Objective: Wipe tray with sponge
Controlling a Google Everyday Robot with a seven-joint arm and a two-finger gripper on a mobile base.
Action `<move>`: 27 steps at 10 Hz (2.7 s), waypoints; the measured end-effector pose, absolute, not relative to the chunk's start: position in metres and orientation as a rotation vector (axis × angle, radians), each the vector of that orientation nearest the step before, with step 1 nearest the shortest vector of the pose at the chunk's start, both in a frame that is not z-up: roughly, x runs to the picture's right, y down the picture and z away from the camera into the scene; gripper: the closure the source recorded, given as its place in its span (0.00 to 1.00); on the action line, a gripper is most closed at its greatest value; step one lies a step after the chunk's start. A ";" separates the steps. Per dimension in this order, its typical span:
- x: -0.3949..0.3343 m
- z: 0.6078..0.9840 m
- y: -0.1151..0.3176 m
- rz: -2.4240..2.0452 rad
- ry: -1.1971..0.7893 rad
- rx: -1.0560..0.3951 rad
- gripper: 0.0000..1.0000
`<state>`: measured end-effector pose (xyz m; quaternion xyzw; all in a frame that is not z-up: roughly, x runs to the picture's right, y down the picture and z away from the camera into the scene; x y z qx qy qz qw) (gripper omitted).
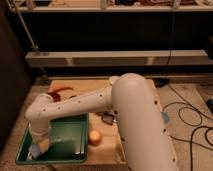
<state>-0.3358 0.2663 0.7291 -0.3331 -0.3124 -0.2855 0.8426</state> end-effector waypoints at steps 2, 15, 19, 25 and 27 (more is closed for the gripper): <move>-0.303 0.731 0.273 -0.562 -0.642 -0.725 0.87; -0.309 0.797 0.178 -0.493 -0.615 -0.673 0.87; -0.346 0.758 0.204 -0.596 -0.703 -0.656 0.87; -0.290 0.719 0.275 -0.574 -0.706 -0.735 0.87; -0.256 0.723 0.281 -0.507 -0.667 -0.751 0.87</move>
